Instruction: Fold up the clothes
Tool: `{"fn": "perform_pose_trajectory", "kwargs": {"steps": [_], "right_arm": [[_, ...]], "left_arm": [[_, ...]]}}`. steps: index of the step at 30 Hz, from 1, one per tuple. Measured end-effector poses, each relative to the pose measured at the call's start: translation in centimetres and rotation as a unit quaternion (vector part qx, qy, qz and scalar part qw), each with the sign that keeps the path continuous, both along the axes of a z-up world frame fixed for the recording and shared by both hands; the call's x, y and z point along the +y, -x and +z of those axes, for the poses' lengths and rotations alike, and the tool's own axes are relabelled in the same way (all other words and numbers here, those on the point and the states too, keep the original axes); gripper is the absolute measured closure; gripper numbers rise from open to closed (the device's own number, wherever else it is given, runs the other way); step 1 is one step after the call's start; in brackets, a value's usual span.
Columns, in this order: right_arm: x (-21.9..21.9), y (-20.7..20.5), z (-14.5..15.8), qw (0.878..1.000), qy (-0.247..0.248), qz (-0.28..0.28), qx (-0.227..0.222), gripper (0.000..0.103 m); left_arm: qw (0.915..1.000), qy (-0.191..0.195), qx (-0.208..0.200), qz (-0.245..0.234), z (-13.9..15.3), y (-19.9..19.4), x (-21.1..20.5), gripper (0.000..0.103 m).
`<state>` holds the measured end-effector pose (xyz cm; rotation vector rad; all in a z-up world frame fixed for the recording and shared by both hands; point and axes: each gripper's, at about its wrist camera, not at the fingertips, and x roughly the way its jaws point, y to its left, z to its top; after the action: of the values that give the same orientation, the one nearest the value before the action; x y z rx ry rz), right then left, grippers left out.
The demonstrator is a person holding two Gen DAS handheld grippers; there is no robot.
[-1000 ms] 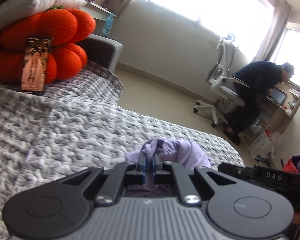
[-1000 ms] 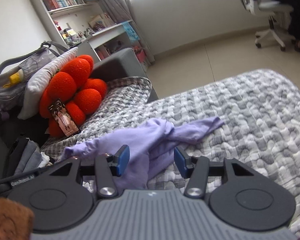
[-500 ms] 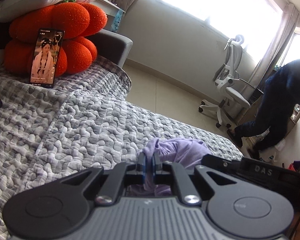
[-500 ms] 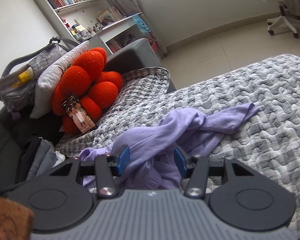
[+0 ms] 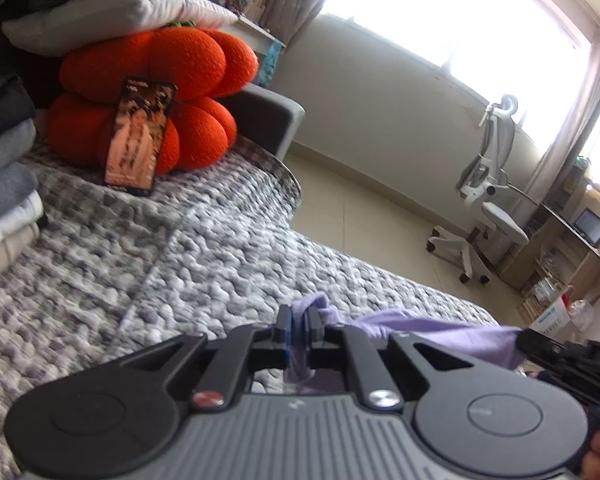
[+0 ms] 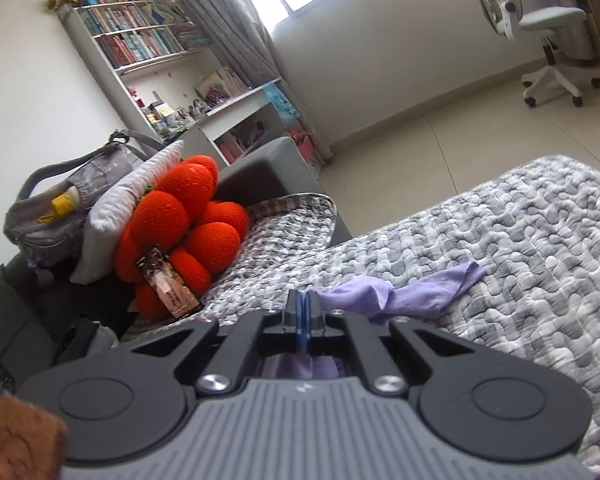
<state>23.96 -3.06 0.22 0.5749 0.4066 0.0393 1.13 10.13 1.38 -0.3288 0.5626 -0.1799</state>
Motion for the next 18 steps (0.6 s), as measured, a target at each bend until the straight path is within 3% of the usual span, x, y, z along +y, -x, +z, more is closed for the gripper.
{"fn": "perform_pose_trajectory", "kwargs": {"steps": [8, 18], "right_arm": [[3.1, 3.6, 1.3, 0.995, 0.013, 0.1, -0.004, 0.1], [7.5, 6.3, 0.5, 0.972, -0.007, 0.234, 0.029, 0.1]], "left_arm": [[0.9971, -0.034, -0.039, 0.056, 2.3, -0.6, 2.0, 0.098], [0.9893, -0.072, -0.049, 0.118, 2.7, -1.7, 3.6, 0.103]]}}
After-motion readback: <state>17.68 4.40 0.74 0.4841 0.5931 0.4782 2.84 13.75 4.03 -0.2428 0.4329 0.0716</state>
